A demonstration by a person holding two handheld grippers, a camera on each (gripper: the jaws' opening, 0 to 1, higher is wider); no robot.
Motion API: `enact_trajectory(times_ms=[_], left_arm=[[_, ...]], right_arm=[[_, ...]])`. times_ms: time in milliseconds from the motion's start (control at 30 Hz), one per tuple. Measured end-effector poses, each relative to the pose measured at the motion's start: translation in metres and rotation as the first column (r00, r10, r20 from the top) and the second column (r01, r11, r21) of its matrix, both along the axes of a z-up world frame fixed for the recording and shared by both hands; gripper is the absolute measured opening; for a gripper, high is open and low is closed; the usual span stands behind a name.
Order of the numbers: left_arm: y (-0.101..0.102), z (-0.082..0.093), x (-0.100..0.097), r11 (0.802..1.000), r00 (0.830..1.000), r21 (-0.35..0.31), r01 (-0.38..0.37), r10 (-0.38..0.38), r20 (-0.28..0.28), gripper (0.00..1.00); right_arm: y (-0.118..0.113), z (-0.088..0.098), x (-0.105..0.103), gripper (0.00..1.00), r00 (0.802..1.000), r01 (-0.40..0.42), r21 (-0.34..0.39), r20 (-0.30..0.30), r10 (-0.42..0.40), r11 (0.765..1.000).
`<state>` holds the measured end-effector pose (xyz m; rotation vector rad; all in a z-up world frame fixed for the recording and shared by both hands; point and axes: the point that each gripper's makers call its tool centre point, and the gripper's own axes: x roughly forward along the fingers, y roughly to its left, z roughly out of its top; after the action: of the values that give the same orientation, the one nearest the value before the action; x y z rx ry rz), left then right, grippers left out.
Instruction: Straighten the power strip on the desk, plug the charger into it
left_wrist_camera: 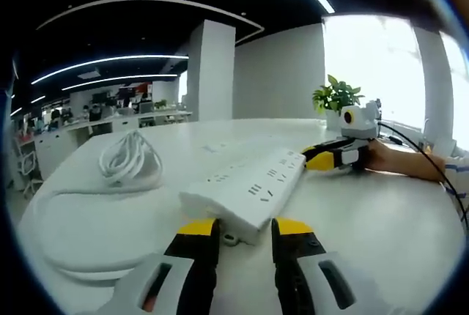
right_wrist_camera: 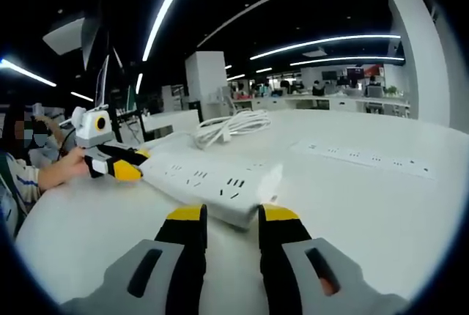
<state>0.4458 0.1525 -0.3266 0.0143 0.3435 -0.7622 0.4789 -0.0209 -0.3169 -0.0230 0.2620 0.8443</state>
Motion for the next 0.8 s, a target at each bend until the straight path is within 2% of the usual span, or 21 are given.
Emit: enact_trajectory(times_ms=[367, 800], left_arm=[[0.0013, 0.0001, -0.0032, 1.0, 1.0, -0.023, 0.007, -0.008, -0.02, 0.28], [0.003, -0.0011, -0.0089, 1.0, 0.999, -0.02, 0.024, -0.024, -0.021, 0.28]], right_arm=[[0.0003, 0.0004, -0.0021, 0.27, 1.0, -0.009, 0.006, -0.009, 0.009, 1.0], [0.0017, 0.0007, -0.0038, 0.26, 1.0, -0.016, 0.013, -0.02, 0.017, 1.0]])
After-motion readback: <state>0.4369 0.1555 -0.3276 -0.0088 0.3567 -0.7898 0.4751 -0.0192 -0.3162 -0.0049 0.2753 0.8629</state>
